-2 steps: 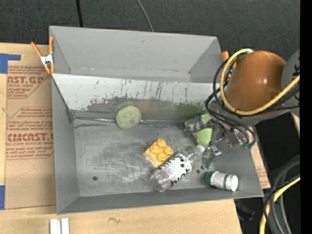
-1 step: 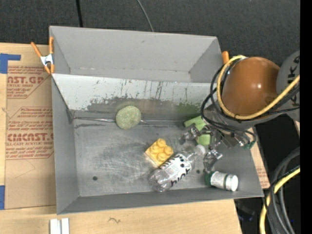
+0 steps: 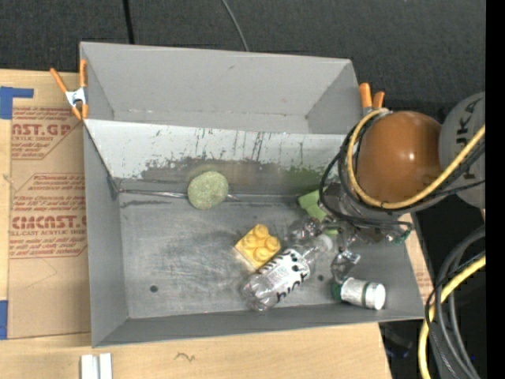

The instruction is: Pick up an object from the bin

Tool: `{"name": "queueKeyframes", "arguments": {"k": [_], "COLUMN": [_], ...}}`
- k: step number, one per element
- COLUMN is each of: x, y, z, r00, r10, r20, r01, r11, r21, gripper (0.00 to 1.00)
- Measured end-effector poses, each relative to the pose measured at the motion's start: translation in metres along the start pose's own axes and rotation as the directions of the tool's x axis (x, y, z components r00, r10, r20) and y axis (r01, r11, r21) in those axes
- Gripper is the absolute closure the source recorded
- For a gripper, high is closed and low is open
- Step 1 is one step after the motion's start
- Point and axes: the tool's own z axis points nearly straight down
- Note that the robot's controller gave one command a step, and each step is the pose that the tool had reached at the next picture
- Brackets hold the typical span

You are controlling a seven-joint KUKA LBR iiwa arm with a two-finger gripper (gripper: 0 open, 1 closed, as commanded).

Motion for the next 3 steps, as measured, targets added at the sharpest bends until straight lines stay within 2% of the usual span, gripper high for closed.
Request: {"name": "queueKeyframes", "arguments": {"k": [1,2,3], "x": [-0.015,-0.015,-0.019], "y": [-0.027,-0.027,-0.022], "z": [0.071,0.071,0.034], "r00": [0.999,0.999,0.999], "r10": [0.039,0.039,0.036], "r20": [-0.004,-0.003,-0.010], "r01": [-0.039,-0.039,-0.036], "r11": [0.999,0.999,0.999], "r21": [0.002,0.002,-0.013], "gripper": [1.00,1.00,1.00]}}
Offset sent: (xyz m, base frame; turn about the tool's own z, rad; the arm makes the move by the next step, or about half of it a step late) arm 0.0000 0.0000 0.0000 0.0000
